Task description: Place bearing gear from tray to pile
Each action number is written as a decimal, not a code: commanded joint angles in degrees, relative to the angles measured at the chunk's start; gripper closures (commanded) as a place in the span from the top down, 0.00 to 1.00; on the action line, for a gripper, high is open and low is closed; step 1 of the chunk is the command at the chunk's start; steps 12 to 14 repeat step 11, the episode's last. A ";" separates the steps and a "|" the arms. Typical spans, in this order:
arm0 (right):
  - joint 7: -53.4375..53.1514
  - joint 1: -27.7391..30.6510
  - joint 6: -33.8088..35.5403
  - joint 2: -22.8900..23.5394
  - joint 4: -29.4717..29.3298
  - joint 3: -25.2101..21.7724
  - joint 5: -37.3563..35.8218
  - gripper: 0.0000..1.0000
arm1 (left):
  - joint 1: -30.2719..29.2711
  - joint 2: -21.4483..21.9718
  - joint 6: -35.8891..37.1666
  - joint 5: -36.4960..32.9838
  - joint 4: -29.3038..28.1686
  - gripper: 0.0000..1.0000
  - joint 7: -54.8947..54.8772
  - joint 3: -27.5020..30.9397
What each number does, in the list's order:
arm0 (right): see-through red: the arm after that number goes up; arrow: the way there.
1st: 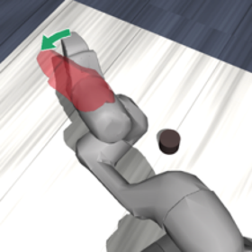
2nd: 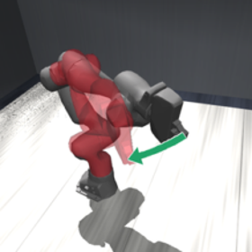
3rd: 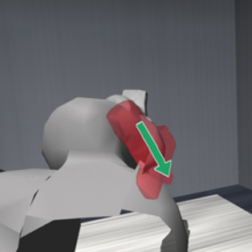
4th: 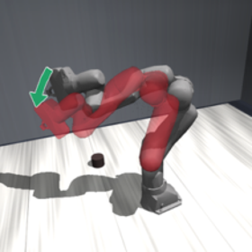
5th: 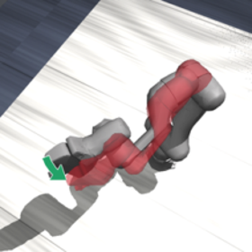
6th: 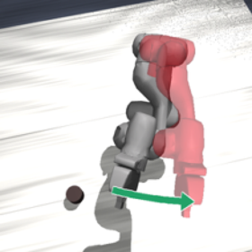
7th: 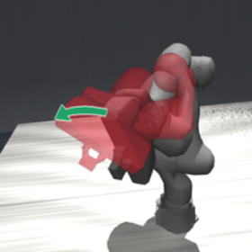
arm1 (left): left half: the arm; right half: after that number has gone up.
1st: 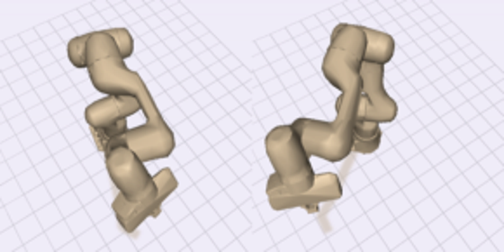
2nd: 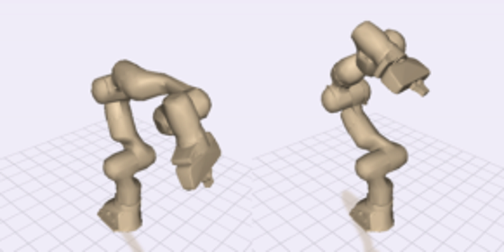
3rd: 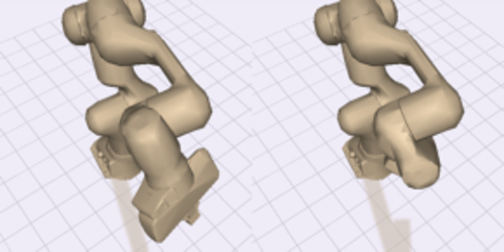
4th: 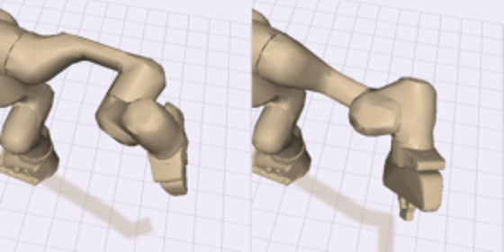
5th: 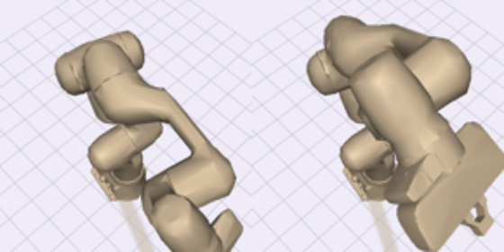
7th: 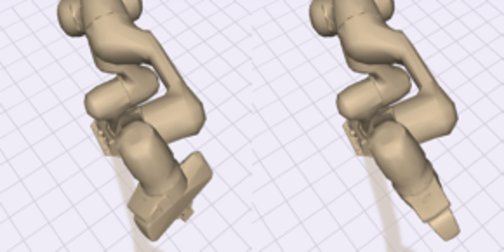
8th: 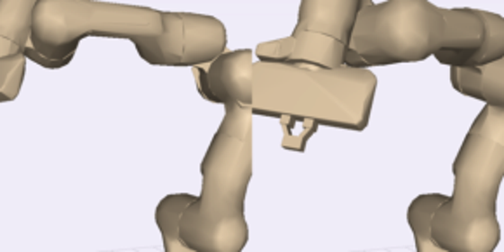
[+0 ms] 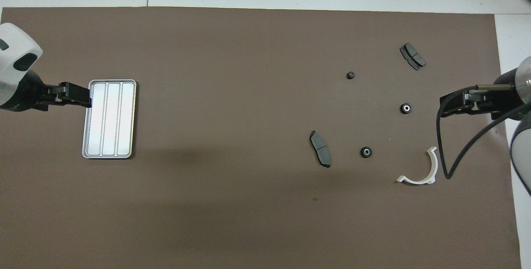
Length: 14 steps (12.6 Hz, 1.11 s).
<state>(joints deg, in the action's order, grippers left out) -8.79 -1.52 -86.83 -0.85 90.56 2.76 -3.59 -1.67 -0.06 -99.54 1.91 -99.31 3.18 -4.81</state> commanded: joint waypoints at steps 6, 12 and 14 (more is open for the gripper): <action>0.79 -0.16 -0.79 -1.00 1.98 -0.30 3.58 1.00 | 0.01 1.03 -0.92 0.12 -0.71 1.00 0.60 0.50; 1.06 0.29 -0.97 -1.00 1.90 -0.30 3.59 1.00 | -0.17 1.03 -1.97 0.20 -0.53 1.00 0.07 0.76; 1.06 0.29 -0.97 -1.00 1.90 -0.30 3.59 1.00 | -0.17 1.03 -1.97 0.20 -0.53 1.00 0.07 0.76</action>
